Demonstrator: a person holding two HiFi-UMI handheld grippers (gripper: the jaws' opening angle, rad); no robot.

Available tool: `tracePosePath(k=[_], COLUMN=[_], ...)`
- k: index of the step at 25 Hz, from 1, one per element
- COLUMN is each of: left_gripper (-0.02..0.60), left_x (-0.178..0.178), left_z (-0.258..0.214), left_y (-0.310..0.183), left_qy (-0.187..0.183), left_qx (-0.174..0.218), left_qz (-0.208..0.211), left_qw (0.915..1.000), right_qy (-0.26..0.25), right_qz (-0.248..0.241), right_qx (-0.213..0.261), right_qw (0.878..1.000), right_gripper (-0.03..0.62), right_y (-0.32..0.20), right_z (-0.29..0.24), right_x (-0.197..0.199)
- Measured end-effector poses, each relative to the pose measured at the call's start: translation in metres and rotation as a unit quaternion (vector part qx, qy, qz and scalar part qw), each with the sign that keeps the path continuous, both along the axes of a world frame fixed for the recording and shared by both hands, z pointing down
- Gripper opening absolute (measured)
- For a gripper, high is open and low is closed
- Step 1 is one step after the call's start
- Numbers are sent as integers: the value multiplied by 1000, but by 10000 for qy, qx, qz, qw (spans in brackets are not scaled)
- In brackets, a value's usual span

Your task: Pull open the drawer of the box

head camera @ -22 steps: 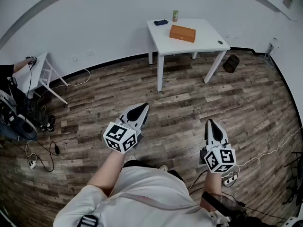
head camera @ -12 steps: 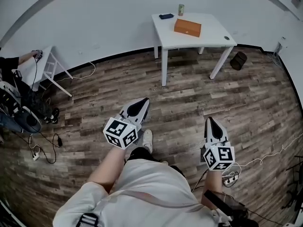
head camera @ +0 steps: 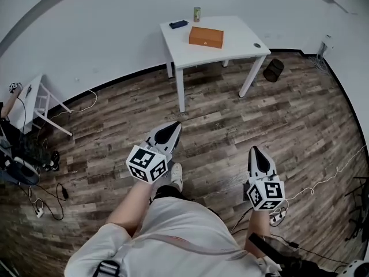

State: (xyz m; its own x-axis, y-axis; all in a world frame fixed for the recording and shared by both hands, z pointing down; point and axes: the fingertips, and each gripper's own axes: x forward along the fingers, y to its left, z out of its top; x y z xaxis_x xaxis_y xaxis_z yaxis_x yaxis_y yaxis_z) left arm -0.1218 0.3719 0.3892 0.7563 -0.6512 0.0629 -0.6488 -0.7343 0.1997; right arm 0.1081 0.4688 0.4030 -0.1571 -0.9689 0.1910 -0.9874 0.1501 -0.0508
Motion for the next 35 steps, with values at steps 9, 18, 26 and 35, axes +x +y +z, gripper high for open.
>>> tracePosePath(k=[9,18,26,35], left_gripper=[9,9,9,9], left_x=[-9,-59,-57,-33], left_z=[11,6,15,21], left_y=[-109,-227,-270,-332], left_qy=[-27,25,60,13], left_qx=[-68,-27,-182,-200], left_qz=[9,-16,79,11], left_qw=[10000,10000,9998,9998], right_qy=[69,77,-5,-111], right_qz=[134,116,115,-13], right_qx=[-263,-26,-129,-114], right_qw=[9995,9999,9999,9999], right_gripper=[-8,-8,-8,-8], right_y=[-108,-228,-277,-348], right_z=[3,-19,-12,-3], right_x=[-3,-53,-58,-35])
